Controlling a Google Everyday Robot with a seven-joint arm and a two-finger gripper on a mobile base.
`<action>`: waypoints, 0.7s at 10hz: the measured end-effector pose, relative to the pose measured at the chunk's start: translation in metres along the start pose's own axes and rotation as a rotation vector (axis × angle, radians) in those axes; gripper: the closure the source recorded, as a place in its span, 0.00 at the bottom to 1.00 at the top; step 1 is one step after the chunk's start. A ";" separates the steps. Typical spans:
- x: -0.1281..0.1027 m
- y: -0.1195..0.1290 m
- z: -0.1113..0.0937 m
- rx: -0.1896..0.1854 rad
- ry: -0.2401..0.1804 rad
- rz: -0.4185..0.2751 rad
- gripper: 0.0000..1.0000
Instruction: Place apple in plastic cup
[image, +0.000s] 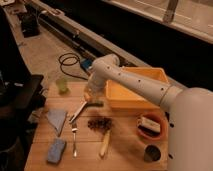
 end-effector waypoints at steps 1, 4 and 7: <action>-0.005 -0.018 -0.015 0.029 0.003 -0.029 0.82; -0.019 -0.063 -0.040 0.096 -0.010 -0.086 0.82; -0.020 -0.063 -0.040 0.095 -0.010 -0.087 0.82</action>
